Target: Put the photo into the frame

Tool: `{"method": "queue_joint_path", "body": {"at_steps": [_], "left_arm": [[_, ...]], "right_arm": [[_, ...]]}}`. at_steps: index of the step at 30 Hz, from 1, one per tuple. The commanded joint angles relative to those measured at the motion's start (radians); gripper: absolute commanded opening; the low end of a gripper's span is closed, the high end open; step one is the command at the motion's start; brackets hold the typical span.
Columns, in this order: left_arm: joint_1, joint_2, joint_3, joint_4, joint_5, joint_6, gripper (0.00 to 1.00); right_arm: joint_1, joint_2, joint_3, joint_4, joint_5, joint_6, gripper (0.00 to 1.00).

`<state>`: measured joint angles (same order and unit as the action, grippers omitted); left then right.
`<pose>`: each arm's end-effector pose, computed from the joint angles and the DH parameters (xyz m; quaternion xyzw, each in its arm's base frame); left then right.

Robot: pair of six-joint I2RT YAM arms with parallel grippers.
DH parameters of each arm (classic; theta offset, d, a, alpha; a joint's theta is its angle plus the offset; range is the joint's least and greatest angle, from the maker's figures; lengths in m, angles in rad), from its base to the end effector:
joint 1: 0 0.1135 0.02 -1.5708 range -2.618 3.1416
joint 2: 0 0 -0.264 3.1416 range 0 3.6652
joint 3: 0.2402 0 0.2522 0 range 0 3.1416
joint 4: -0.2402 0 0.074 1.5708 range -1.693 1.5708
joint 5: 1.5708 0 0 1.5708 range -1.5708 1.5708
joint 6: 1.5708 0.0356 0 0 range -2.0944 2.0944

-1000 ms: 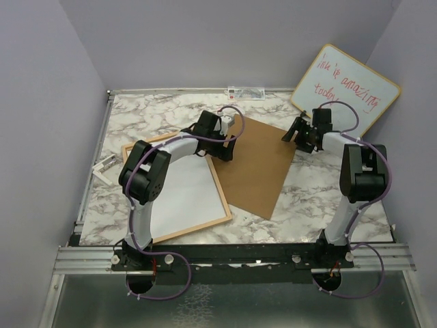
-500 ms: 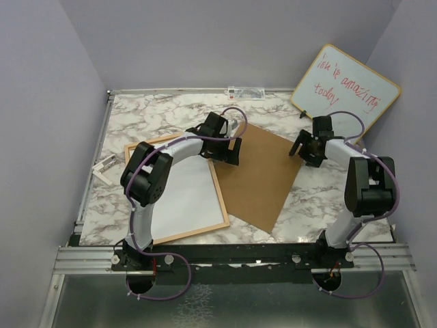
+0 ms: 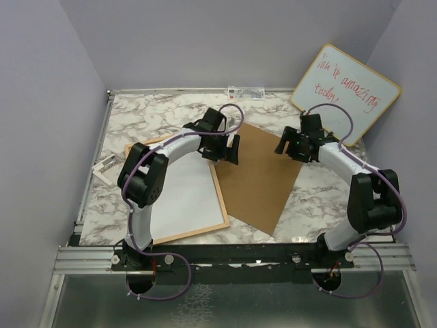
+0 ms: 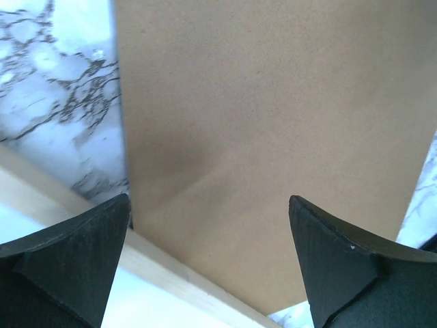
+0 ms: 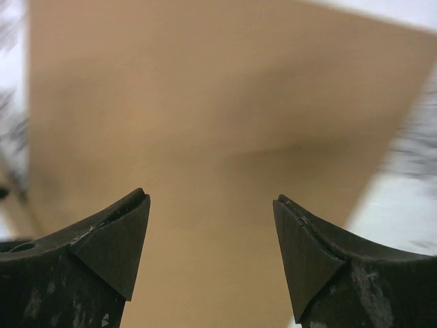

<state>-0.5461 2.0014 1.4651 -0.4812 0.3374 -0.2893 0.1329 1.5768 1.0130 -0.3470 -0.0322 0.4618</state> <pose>0.3596 -0.2323 0.1883 0.1669 0.9346 -0.2569 0.1806 0.3248 0.0446 0.2107 0.1497 0.9340 0.1095 0.3053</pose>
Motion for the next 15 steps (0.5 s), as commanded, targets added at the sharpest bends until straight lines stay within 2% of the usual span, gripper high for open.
{"method": "queue_joint_path", "body": {"at_steps": [1, 5, 9, 12, 15], "left_arm": [[0.057, -0.138, -0.002, -0.031, -0.002, -0.046, 0.99], [0.140, -0.262, -0.073, -0.033, -0.125, -0.108, 0.99], [0.245, -0.365, -0.139, -0.049, -0.314, -0.172, 0.99], [0.318, -0.412, -0.158, -0.069, -0.424, -0.196, 0.99], [0.379, -0.446, -0.168, -0.077, -0.466, -0.221, 0.99]], "right_arm": [[0.140, 0.035, 0.011, 0.109, -0.237, 0.014, 0.77], [0.277, 0.099, 0.045, 0.189, -0.363, 0.035, 0.77], [0.384, 0.191, 0.104, 0.236, -0.465, 0.052, 0.76], [0.433, 0.259, 0.153, 0.230, -0.490, 0.055, 0.71], [0.460, 0.315, 0.207, 0.192, -0.489, 0.042, 0.64]]}}
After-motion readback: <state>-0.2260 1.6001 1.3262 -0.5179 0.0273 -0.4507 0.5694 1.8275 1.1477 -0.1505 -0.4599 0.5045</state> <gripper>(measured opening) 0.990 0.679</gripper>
